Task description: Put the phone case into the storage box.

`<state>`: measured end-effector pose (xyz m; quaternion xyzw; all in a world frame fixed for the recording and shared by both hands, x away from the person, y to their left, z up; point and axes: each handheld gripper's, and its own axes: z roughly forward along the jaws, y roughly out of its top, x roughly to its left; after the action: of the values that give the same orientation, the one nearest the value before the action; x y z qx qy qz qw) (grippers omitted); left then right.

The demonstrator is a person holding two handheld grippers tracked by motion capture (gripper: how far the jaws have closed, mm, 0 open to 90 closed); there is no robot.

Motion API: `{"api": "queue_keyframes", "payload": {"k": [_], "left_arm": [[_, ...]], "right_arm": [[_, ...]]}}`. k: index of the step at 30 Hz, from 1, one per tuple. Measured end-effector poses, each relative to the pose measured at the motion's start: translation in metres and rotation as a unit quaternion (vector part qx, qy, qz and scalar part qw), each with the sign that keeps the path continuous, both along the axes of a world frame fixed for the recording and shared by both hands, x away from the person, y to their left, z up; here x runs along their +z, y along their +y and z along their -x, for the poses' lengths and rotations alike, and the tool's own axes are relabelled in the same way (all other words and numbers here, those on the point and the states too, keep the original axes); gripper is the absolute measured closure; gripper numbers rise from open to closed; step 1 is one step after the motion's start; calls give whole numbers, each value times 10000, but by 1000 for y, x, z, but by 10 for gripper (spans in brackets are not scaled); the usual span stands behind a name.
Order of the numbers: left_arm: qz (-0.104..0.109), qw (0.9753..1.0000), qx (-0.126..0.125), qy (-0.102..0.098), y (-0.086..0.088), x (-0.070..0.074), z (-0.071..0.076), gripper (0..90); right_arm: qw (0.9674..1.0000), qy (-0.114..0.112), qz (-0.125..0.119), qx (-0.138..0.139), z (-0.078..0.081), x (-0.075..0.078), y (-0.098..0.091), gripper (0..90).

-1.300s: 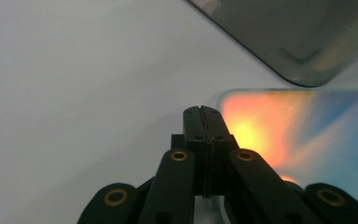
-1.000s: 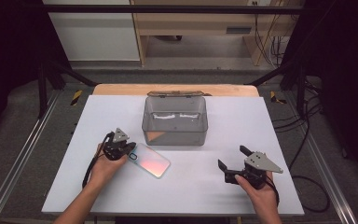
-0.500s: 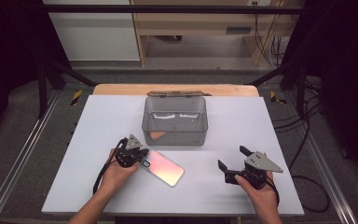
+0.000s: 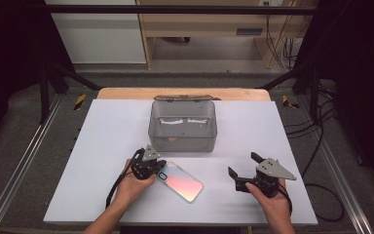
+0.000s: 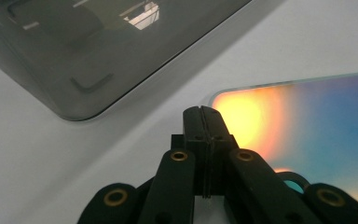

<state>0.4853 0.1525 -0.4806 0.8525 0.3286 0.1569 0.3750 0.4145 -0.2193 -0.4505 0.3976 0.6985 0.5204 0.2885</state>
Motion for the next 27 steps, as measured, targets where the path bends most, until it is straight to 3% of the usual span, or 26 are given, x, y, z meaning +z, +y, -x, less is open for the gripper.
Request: {"api": "queue_keyframes", "payload": {"k": [9,11,15,17,20,23,24,25,26,27], "left_arm": [[95,9999,20,25,-9,-1,9,900],[230,9997,34,67,-11,-2,11,900],[198,9998,29,-7,-14,-4,15,900],[229,9997,75,-102,-14,-4,17,900],[499,9980,269,-268,-7,-2,20,900],[698,9945,471,-624,8,10,24,900],[698,9945,471,-624,8,10,24,900],[822,9918,522,-827,17,19,29,900],[822,9918,522,-827,17,19,29,900],[858,9891,578,-1043,27,27,35,900]], "right_arm": [[10000,0,17,-25,0,0,0,44],[10000,-4,41,-18,0,0,0,44],[10000,2,74,-53,0,0,0,44],[10000,-4,44,-65,-1,0,1,43],[10000,49,-30,-51,0,1,3,55],[9999,133,-35,16,2,3,7,74],[9998,185,-40,73,2,4,9,74],[9997,227,-57,113,2,4,11,75],[9994,294,-85,163,3,5,13,76],[9992,336,-90,219,3,6,14,77]]}}
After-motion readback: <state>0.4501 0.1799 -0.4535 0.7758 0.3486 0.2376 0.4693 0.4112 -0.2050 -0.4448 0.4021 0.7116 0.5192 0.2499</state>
